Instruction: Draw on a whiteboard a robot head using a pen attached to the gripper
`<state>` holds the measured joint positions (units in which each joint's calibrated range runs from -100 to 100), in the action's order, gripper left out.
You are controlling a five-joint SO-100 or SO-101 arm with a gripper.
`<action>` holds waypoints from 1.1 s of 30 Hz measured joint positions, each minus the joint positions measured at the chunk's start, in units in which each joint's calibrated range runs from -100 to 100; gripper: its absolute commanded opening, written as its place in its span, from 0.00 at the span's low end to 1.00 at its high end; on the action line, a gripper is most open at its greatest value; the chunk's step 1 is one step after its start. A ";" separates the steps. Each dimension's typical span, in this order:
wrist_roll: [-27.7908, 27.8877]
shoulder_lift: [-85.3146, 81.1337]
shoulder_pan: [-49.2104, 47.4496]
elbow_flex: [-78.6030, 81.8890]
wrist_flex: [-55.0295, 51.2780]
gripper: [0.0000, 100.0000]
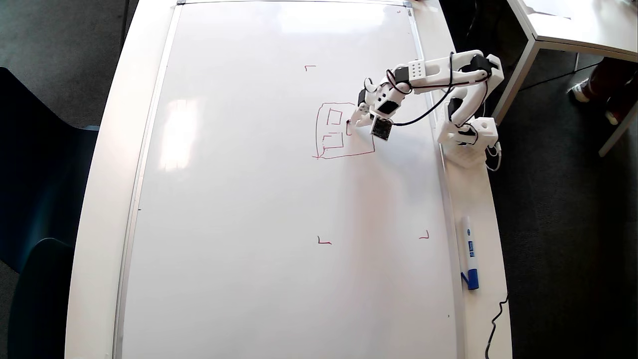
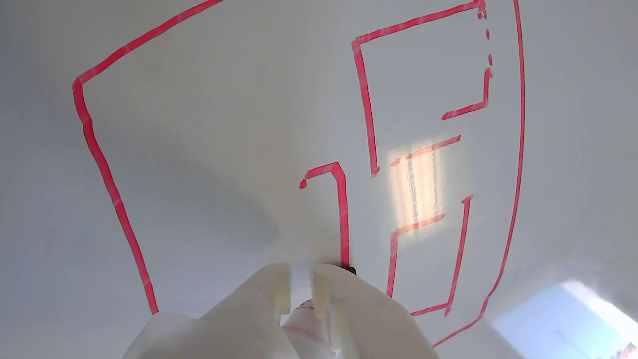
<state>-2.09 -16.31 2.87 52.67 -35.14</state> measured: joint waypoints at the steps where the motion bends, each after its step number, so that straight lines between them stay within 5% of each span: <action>1: 0.00 0.00 0.00 0.00 0.00 0.01; 33: 0.37 -10.08 -0.30 8.31 -6.33 0.01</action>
<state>-1.72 -26.39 2.56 60.99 -41.47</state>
